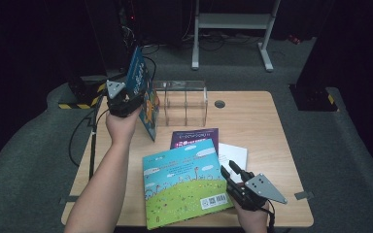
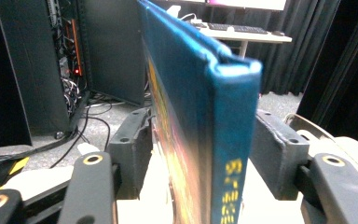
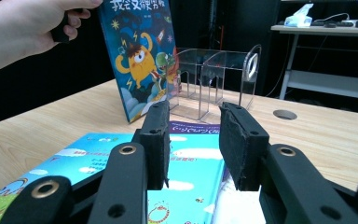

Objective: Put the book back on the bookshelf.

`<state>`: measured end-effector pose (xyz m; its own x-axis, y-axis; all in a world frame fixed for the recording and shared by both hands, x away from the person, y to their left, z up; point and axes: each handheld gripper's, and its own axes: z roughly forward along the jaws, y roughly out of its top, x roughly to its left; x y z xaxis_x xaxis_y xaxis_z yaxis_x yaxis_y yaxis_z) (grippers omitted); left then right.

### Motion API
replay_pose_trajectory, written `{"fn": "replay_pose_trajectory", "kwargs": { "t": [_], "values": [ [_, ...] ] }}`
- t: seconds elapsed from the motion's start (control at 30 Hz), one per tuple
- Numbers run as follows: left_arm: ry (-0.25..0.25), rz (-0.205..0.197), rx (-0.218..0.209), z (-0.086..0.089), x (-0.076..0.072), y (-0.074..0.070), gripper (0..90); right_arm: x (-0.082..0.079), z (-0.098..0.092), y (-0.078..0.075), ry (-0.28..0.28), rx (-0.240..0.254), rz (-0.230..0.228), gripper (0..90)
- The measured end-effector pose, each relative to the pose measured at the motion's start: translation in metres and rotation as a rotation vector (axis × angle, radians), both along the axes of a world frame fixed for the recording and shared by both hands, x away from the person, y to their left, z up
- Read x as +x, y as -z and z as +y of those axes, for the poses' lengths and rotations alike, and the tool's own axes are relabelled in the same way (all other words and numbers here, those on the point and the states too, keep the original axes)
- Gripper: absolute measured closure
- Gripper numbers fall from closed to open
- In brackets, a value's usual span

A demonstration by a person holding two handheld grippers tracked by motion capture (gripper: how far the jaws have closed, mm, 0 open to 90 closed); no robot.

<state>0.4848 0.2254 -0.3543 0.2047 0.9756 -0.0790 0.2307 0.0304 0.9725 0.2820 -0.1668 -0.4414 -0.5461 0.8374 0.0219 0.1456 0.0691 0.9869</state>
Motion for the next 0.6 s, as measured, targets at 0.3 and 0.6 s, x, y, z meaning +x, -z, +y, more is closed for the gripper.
{"fn": "replay_pose_trajectory", "kwargs": {
  "t": [0.3, 0.6],
  "values": [
    [0.027, 0.027, -0.008, 0.004, -0.007, 0.004, 35.9, 0.0, 0.0, 0.001, -0.003, -0.005, 0.004, 63.0],
    [0.05, 0.05, 0.026, 0.012, -0.027, 0.011, 32.6, 0.001, 0.001, 0.002, -0.002, -0.012, 0.005, 62.8]
  ]
}}
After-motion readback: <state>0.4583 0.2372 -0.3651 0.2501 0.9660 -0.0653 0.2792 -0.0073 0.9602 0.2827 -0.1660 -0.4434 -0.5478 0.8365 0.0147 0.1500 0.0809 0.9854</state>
